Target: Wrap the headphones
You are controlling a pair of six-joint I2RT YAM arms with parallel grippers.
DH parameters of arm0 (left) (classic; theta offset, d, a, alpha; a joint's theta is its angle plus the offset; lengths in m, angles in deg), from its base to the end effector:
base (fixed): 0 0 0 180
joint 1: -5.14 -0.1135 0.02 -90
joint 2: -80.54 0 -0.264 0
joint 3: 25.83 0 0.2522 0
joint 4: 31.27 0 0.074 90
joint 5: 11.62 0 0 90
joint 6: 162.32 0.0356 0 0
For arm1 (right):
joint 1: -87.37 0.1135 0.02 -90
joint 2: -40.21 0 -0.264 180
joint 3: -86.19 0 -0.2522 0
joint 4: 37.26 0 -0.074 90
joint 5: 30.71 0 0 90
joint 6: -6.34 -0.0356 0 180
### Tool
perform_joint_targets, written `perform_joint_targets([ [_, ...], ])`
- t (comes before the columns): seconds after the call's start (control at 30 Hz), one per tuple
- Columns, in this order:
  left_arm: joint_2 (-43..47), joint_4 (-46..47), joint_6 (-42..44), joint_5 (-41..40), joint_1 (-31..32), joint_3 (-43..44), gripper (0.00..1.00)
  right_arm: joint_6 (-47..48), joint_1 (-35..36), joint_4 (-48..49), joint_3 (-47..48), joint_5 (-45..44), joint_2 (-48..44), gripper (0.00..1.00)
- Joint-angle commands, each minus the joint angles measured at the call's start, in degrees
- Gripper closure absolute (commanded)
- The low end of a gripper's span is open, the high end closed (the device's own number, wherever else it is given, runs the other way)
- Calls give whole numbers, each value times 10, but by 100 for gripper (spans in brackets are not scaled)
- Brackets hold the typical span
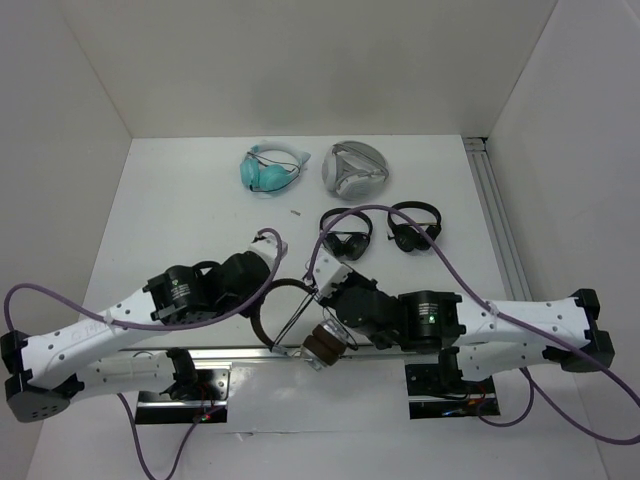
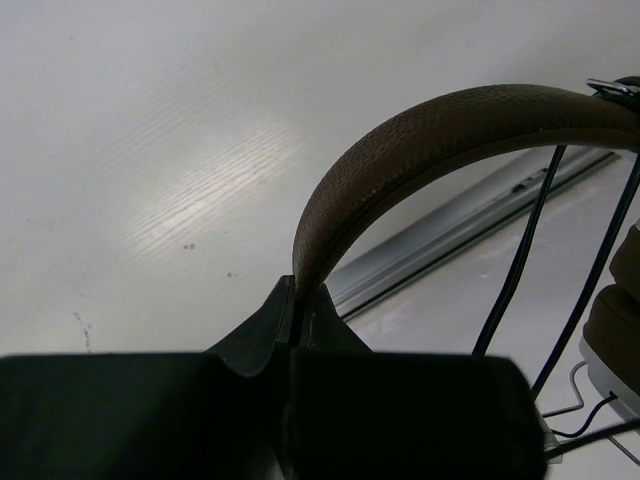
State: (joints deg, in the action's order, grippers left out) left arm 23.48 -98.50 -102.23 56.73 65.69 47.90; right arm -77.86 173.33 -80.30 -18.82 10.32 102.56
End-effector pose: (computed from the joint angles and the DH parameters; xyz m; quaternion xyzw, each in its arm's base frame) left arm 0.1029 -0.1556 0.3247 0.1832 0.9085 -0.1108 0.3589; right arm 0.0428 0.2251 0.3533 -0.4235 0.6976 0.0160 0.5776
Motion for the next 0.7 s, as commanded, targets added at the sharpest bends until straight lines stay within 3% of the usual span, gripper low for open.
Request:
perform_joint_targets([
  [0.0,22,18,27,85,2,9,100,25,-30,39,-25,-39,-19,100],
  [0.17,27,11,39,109,2,20,100,30,-126,63,-12,52,-19,100],
  [0.4,52,-8,34,105,2,46,100,41,-170,95,-29,134,0,100],
  [0.53,65,-31,15,83,2,79,100,35,-213,67,11,304,46,96],
  [0.67,71,-72,-14,37,2,117,100,42,-254,86,0,396,53,93],
])
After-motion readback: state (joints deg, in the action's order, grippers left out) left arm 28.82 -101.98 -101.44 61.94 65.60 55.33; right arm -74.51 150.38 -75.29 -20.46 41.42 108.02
